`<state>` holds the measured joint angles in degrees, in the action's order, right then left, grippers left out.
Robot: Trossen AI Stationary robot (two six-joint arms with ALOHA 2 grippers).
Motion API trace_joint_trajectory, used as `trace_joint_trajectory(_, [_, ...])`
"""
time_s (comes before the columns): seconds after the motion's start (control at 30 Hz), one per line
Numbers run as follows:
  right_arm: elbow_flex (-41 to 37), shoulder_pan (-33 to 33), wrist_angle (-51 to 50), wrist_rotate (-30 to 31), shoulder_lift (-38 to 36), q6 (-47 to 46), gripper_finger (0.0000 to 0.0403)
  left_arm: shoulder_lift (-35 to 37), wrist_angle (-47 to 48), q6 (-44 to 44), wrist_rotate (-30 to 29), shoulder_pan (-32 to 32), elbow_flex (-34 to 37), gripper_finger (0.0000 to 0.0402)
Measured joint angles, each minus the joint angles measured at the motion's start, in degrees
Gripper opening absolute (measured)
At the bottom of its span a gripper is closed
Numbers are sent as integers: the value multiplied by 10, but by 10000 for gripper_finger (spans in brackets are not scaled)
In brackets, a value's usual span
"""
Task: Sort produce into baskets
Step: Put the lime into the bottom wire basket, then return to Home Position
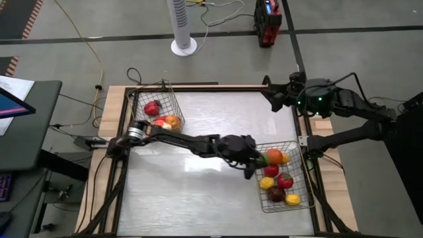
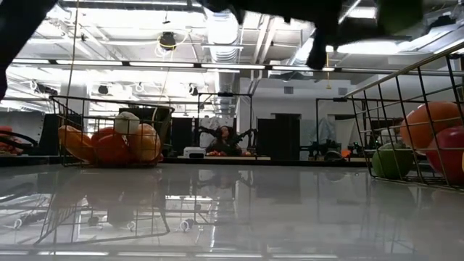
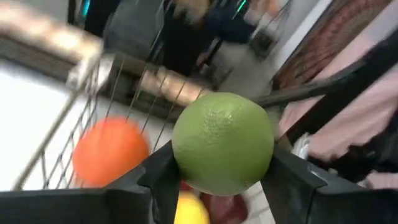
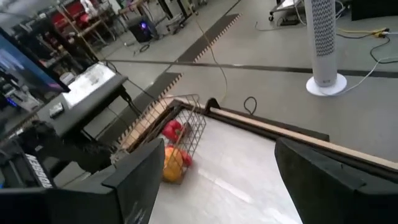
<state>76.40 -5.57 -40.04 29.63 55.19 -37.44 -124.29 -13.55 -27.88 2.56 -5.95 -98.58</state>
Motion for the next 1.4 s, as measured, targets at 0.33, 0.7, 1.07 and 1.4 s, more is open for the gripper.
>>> trace_joint_trajectory(0.33, [0,19,-18,0,-11,4,331,-80,139,-40,49,8,-145,310])
trace_joint_trajectory(0.7, [-146,26,50,0,-113,-35,331,-3,224,86,-96,-30,-125,282])
trace_joint_trajectory(1.07, [-338,49,297,-14,-233,1,331,145,134,74,-99,-24,81,197])
trace_joint_trajectory(1.4, [-404,48,325,-13,-312,38,331,349,-8,45,-139,-2,359,165])
